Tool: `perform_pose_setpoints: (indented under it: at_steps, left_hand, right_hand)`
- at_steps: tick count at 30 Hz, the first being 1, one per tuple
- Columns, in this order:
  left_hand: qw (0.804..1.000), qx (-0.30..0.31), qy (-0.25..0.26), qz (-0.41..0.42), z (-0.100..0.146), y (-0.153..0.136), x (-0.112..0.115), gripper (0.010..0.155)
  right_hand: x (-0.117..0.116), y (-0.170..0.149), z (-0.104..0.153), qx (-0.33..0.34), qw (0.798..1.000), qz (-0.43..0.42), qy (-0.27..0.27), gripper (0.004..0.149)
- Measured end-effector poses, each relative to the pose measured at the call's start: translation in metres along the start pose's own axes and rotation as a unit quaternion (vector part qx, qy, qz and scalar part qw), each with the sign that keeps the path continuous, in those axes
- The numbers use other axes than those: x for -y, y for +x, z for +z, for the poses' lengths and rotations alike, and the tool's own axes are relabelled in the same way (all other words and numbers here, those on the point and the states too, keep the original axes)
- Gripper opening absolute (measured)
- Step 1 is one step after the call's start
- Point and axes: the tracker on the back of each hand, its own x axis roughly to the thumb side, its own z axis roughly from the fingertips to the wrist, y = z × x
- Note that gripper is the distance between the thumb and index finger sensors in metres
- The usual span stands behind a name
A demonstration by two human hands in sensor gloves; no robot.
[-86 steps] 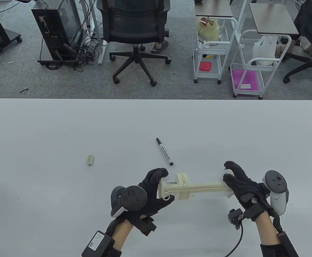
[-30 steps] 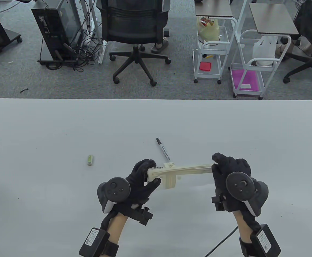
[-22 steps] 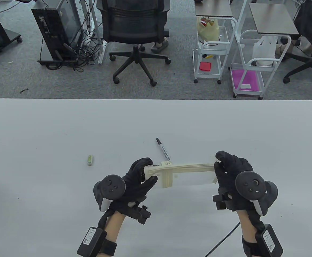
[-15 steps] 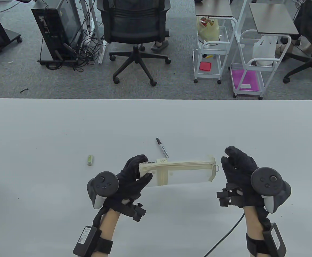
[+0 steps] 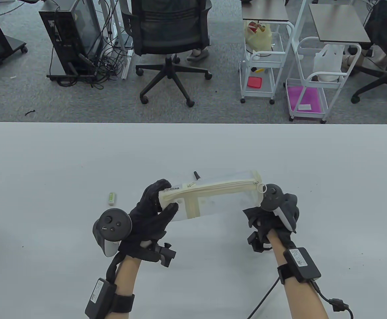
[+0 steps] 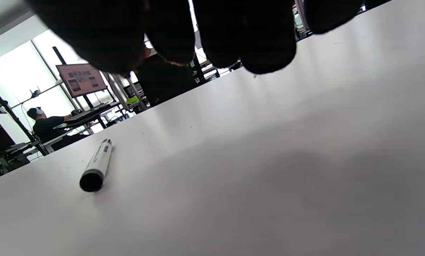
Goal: Put marker and eraser into the pencil pouch
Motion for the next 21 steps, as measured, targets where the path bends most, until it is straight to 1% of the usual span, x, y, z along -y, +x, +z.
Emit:
perform_pose_setpoints:
  at_steps: [4, 6, 8, 10, 12, 13, 14, 16, 20, 21]
  left_hand:
    - [1.000, 0.005, -0.001, 0.002, 0.000, 0.003, -0.002, 0.069]
    - [1.000, 0.006, -0.003, 0.007, 0.000, 0.004, -0.002, 0.069]
    - [1.000, 0.008, -0.004, 0.009, 0.001, 0.004, -0.001, 0.069]
    - [1.000, 0.013, -0.006, 0.006, 0.002, 0.006, -0.001, 0.068]
    - [1.000, 0.016, -0.007, 0.002, 0.003, 0.007, 0.000, 0.068]
    - [1.000, 0.017, -0.008, 0.000, 0.003, 0.007, 0.000, 0.068]
    - [1.000, 0.017, -0.009, -0.001, 0.003, 0.007, 0.000, 0.068]
    - [1.000, 0.015, -0.011, -0.002, 0.003, 0.006, 0.001, 0.068]
    - [1.000, 0.012, -0.015, -0.001, 0.003, 0.005, 0.003, 0.069]
    - [1.000, 0.012, -0.015, -0.002, 0.004, 0.006, 0.003, 0.068]
  right_hand:
    - [-0.018, 0.038, -0.008, 0.027, 0.998, 0.053, 0.001, 0.064]
    - [-0.028, 0.057, -0.012, 0.025, 0.997, 0.079, 0.000, 0.065]
    - [-0.041, 0.071, -0.017, 0.009, 0.996, 0.090, 0.008, 0.065]
    - [-0.053, 0.079, -0.021, -0.010, 0.995, 0.094, 0.017, 0.066]
    - [-0.063, 0.084, -0.022, -0.034, 0.993, 0.112, 0.013, 0.065]
    - [-0.069, 0.085, -0.025, -0.042, 0.990, 0.131, 0.040, 0.064]
    - [-0.069, 0.088, -0.025, -0.051, 0.986, 0.153, 0.035, 0.064]
    - [-0.069, 0.091, -0.027, -0.061, 0.982, 0.177, 0.021, 0.059]
    - [-0.068, 0.088, -0.027, -0.073, 0.983, 0.166, 0.015, 0.048]
    - [-0.067, 0.086, -0.026, -0.068, 0.984, 0.163, 0.018, 0.047]
